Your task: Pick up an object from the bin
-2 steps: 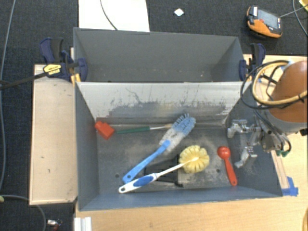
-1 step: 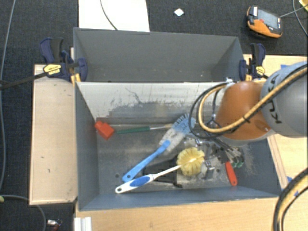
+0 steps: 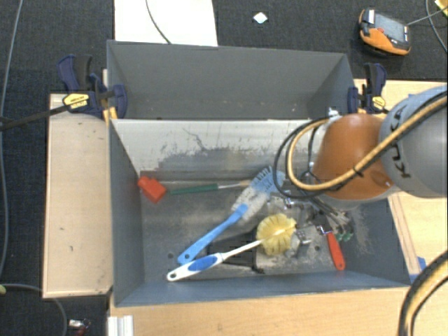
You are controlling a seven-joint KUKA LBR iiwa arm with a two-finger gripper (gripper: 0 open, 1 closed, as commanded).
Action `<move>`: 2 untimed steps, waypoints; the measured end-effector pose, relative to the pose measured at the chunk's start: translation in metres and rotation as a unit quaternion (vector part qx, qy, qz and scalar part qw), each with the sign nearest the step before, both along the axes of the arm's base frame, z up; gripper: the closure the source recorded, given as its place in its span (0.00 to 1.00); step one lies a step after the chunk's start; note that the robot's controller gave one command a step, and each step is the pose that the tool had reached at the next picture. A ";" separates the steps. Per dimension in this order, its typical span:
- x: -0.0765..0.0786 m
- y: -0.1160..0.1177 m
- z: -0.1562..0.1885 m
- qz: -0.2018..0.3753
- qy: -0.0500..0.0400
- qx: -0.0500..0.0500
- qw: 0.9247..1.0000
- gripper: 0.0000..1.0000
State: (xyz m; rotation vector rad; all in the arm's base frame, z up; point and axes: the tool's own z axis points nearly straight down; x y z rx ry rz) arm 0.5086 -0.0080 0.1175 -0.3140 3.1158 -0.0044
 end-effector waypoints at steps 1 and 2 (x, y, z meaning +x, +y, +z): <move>-0.002 0.084 -0.013 0.039 0.003 0.002 0.999 0.00; 0.004 0.070 -0.046 0.093 0.000 -0.002 0.996 0.00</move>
Offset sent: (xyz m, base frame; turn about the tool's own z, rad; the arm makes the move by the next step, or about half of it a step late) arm 0.0030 0.0693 -0.0475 -0.1859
